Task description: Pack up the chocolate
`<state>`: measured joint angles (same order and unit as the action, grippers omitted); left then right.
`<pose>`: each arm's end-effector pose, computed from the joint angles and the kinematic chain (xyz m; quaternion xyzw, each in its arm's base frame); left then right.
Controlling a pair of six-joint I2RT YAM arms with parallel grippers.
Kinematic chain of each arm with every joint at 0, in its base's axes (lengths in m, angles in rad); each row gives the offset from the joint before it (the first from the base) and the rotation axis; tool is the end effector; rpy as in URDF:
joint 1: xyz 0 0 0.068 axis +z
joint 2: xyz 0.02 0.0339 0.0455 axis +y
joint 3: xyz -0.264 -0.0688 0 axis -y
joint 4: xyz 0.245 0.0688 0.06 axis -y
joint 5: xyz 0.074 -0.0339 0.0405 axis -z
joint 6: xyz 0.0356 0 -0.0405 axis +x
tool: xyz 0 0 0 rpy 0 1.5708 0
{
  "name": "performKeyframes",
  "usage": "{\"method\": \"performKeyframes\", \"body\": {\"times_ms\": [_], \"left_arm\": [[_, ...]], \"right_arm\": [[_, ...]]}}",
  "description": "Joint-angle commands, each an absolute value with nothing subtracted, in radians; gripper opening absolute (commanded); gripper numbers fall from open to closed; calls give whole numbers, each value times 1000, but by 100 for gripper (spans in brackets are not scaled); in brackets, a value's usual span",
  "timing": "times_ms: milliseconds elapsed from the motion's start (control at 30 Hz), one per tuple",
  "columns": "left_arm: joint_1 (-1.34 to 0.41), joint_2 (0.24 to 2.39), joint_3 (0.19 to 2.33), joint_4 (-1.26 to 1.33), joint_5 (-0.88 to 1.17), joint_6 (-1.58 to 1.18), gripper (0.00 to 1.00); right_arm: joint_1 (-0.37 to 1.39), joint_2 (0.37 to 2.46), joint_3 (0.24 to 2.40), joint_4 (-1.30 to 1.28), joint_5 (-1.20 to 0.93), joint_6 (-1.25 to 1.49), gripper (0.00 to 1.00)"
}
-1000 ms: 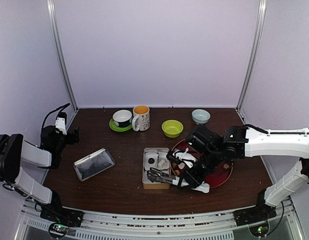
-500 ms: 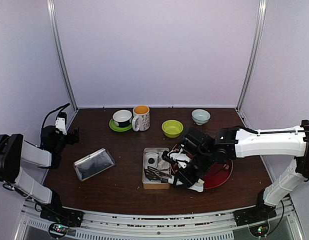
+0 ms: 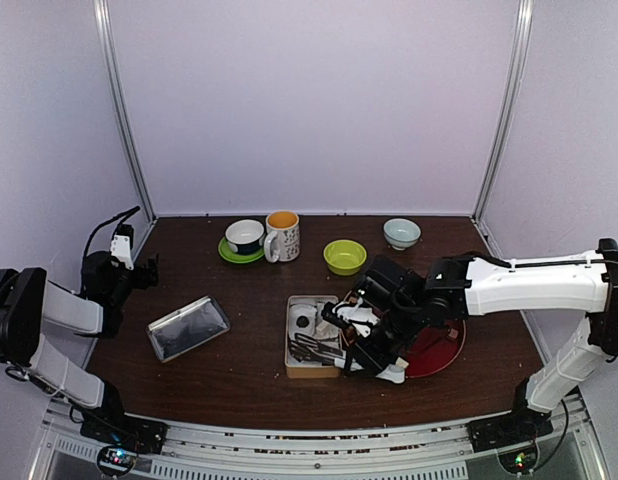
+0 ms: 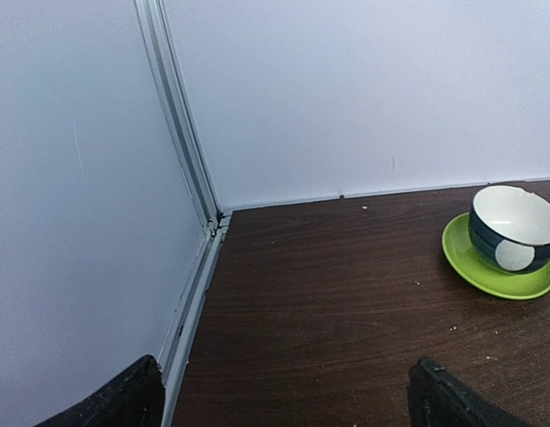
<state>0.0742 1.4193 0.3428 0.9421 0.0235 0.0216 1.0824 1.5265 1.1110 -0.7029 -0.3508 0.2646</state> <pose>0.2572 0.0183 0.1726 -0.0121 0.7529 0.0227 0.6577 0.1317 0.2739 0.2366 -0.4174 0.8649 0.2707 0.0665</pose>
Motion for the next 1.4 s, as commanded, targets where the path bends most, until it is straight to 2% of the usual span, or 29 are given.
{"method": "performKeyframes", "body": {"times_ms": [0,100,267,900,1000,1200,1367], "left_arm": [[81,1425,337,996,34,32,98],[82,1425,337,997,33,32,98],[82,1425,337,996,34,31,98],[83,1409,339,985,-14,12,98],[82,1346,382,863,-46,2,98],[82,1264,545,440,-75,-52,98],[82,1187,553,320,-132,-151,98]], "right_arm": [[1086,1523,1143,-687,-325,243,37],[1087,1519,1141,-693,-317,236,42],[1087,1507,1153,-699,-299,233,44],[1031,1403,1139,-685,-216,234,39],[1015,1377,1113,-681,-196,242,38],[960,1317,1051,-667,-175,263,38],[902,1290,1015,-671,-171,269,38]]}}
